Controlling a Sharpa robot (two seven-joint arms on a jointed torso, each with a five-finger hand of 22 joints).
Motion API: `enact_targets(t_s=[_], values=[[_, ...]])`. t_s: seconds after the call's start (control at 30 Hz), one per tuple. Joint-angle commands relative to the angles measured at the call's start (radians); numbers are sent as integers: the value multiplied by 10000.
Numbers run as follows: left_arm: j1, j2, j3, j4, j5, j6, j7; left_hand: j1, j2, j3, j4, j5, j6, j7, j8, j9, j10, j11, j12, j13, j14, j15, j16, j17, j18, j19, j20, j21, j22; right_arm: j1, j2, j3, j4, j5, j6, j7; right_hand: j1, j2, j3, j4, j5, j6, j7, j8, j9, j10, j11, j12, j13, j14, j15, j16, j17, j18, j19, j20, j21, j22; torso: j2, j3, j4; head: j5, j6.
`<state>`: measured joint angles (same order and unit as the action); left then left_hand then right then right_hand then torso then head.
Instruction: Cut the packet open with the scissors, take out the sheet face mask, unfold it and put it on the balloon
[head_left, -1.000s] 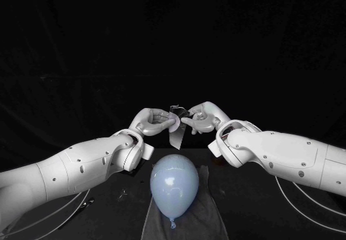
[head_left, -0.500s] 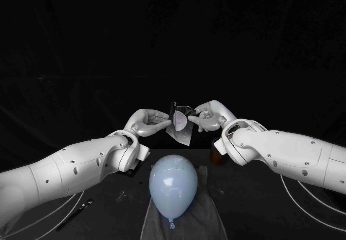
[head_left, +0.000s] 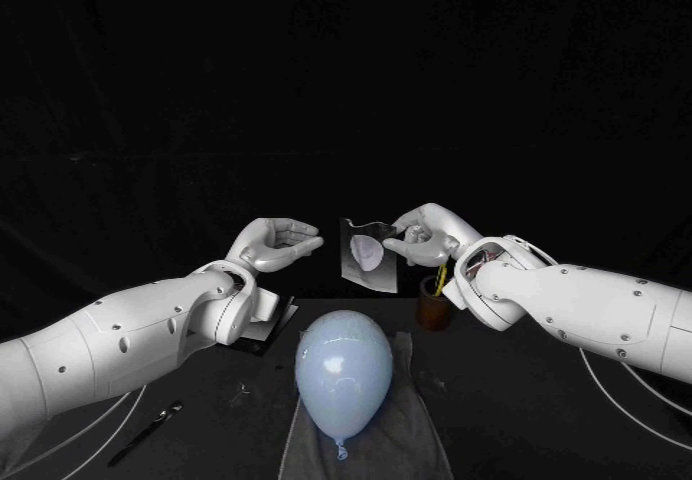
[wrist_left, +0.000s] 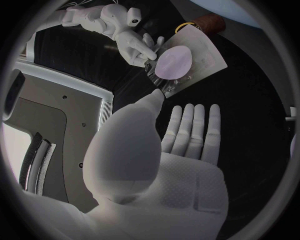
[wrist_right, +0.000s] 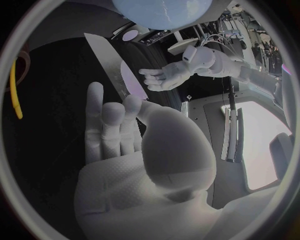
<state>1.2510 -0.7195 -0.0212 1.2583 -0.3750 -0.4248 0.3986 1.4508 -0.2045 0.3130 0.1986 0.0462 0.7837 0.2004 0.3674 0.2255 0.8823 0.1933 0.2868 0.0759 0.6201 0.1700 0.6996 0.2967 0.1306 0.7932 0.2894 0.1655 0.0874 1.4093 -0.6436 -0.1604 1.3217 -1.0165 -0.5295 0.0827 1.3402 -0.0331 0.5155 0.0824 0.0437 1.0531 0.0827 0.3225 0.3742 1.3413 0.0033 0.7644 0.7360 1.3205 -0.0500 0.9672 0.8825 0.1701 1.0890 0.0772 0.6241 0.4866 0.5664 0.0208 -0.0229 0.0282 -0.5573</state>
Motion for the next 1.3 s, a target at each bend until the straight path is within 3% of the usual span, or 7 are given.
enact_targets(t_s=[0.03, 0.33, 0.5, 0.67, 0.83, 0.93, 1.3], values=[[152, -134, 57, 7, 11, 566, 110, 122, 173, -2, -39, 23, 89, 257, 37, 41, -76, -15, 90, 17, -109, -10, 97, 29, -104, -59, -5, -73, -20, 20, -142, 5, 45, -2195, 816, -146, -109, 28, 185, -208, 48, 11, -45, 287, 568, 93, -23, 73, 37, 114, -13, 78, 33, 89, -25, 10, 53, 18, 5, 9, -7, -48, -45], [748, -322, 97, -78, -918, 1499, -374, 152, 346, 34, 27, 23, 362, 129, 118, 101, -136, -72, 205, 15, -92, -62, 261, 57, -64, 36, -9, -66, -36, 27, -371, -11, 164, -4211, 1207, -632, -202, 11, 185, -242, 48, 55, -80, 339, 586, 200, -54, 133, 133, 230, -41, 186, 157, 90, -3, 23, 84, 45, -9, 25, -5, -110, -156], [1064, -167, 101, 32, -2093, 2194, -813, 104, 437, 37, 187, 21, 939, 6, 214, 163, -92, -112, 196, -57, -729, 28, -438, -327, -301, -368, 16, -393, -189, 28, -435, -13, 381, -5007, 1186, -1007, -238, 1, 187, -257, 47, 77, -95, 361, 592, 247, -68, 153, 171, 276, -54, 209, 187, 93, 15, 26, 93, 54, 13, 12, -13, -120, -263], [1322, 191, 100, 44, -3491, 3268, -1501, -31, 416, -49, 482, 21, 1257, -128, 38, 129, 508, -263, 152, -82, 8, -128, -741, -570, -335, -279, -2, -453, -172, 30, -492, -12, 666, -5541, 1092, -1289, -260, -2, 189, -262, 47, 90, -103, 372, 595, 274, -76, 170, 198, 305, -60, 230, 214, 94, 24, 28, 97, 58, 30, 22, -7, -136, -371], [1416, 562, 95, -117, -4345, 4049, -1969, -63, 305, -317, 783, 20, 1455, -285, -223, 104, 1139, -461, 3, -63, 1461, -460, -358, -380, 145, 626, -62, -7, 3, 36, -534, -11, 915, -5930, 854, -1544, -297, -15, 187, -267, 47, 111, -117, 389, 599, 319, -88, 196, 241, 349, -70, 254, 245, 95, 38, 31, 101, 64, 21, 20, -12, -102, -463], [1439, 754, 86, -210, -4723, 4449, -2147, -72, 254, -448, 844, 20, 1498, -318, -298, 104, 1328, -506, -48, -54, 1665, -527, -247, -294, 256, 787, -52, 78, 32, 41, -578, -9, 1057, -6094, 709, -1640, -304, -20, 187, -270, 47, 116, -121, 393, 599, 327, -91, 192, 241, 360, -72, 261, 255, 96, 42, 32, 102, 66, 25, 24, -9, -80, -496], [1454, 1090, 8, -328, -5078, 5268, -2314, -64, 165, -704, 877, 18, 1680, -383, -341, 141, 1610, -557, -160, -39, 1614, -548, -298, -236, 299, 778, -18, 56, 9, 48, -711, -6, 1418, -6267, 588, -1711, -318, -29, 186, -273, 47, 123, -126, 399, 600, 339, -96, 182, 239, 371, -75, 255, 251, 96, 46, 34, 103, 67, 5, 0, -11, -87, -593]])
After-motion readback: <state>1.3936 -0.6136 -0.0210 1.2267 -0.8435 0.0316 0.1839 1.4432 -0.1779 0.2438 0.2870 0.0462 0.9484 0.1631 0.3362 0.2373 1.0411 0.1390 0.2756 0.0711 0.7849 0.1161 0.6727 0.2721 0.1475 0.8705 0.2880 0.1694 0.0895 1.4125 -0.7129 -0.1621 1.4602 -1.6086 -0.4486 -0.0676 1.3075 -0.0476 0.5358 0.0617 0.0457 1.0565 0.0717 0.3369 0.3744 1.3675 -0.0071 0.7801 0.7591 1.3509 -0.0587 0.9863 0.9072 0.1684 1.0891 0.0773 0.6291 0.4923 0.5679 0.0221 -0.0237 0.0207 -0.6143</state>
